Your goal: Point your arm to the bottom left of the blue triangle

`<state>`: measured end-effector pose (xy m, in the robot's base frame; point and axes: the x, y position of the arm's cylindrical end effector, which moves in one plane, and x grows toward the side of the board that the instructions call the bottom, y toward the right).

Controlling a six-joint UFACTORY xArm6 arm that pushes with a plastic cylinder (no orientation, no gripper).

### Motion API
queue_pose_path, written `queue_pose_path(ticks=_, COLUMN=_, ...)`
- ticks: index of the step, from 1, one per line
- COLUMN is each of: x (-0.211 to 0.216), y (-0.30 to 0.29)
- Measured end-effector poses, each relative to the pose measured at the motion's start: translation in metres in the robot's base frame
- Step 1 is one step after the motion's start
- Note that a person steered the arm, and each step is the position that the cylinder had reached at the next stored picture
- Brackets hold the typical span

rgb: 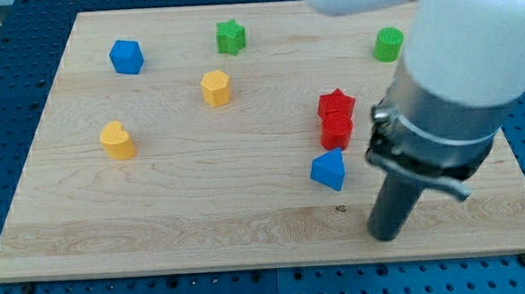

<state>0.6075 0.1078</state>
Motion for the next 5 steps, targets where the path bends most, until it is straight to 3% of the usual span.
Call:
queue_pose_path(ticks=2, x=-0.014, y=-0.053)
queue_pose_path(ticks=5, x=-0.049, y=-0.055)
